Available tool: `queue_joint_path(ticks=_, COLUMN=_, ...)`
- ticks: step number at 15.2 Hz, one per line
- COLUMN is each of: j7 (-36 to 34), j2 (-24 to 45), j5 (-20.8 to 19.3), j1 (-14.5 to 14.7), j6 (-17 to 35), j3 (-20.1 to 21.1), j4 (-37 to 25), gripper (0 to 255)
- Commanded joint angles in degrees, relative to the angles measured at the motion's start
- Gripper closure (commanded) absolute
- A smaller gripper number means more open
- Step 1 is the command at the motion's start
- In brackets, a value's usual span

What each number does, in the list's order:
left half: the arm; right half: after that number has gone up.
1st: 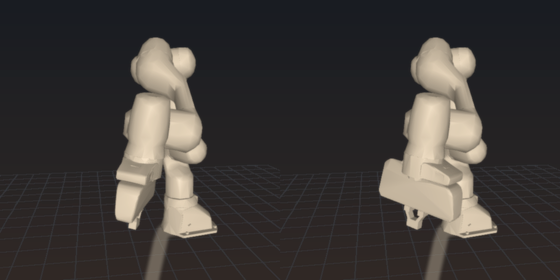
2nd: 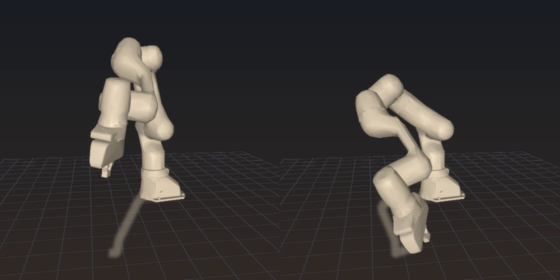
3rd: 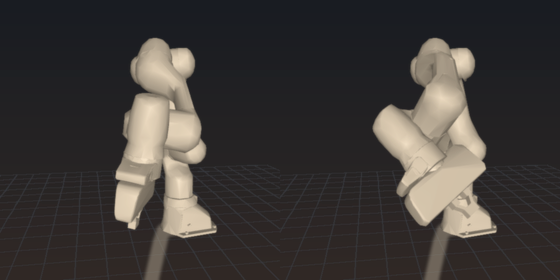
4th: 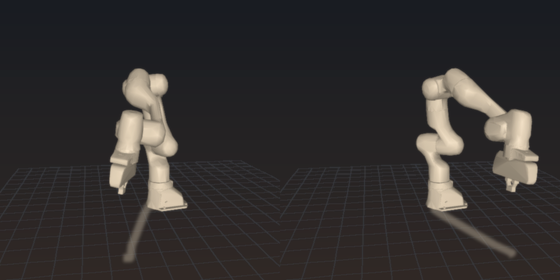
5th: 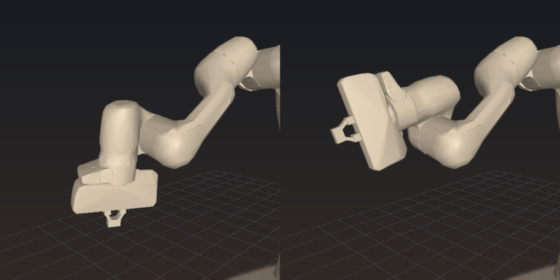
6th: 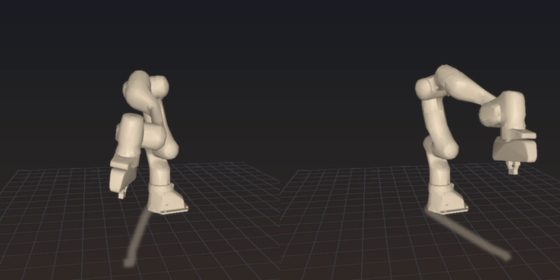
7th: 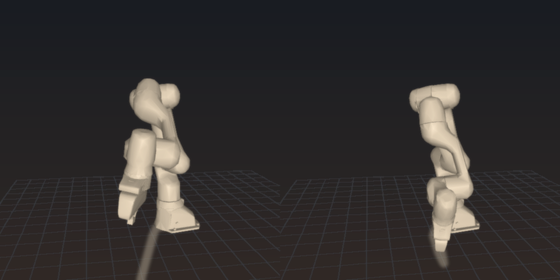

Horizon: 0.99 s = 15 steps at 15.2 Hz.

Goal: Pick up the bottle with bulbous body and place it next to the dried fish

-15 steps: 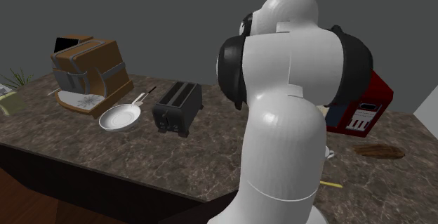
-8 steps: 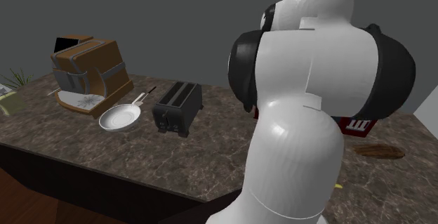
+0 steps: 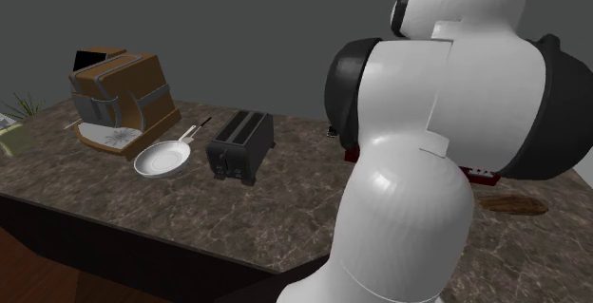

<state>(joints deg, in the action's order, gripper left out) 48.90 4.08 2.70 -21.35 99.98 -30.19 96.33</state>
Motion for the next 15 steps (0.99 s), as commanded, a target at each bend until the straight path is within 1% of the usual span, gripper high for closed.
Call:
queue_joint_path(ticks=1, j7=2.38, j2=-0.58, j5=-0.23, j1=-1.26, j6=-1.27, j3=-1.11, j4=-0.68, gripper=255)
queue_joint_path(ticks=5, j7=7.61, j2=0.41, j5=0.43, j1=-4.2, j6=-4.48, j3=-3.51, j4=-4.58, gripper=255)
queue_joint_path(ticks=9, j7=13.29, j2=2.71, j5=1.93, j1=-7.67, j6=-8.07, j3=-5.97, j4=-9.87, gripper=255)
queue_joint_path(ticks=12, j7=17.81, j2=5.42, j5=3.75, j1=-10.88, j6=-11.13, j3=-7.75, j4=-14.92, gripper=255)
queue_joint_path(ticks=15, j7=22.48, j2=9.06, j5=6.26, j1=-14.91, j6=-14.68, j3=-9.34, j4=-21.15, gripper=255)
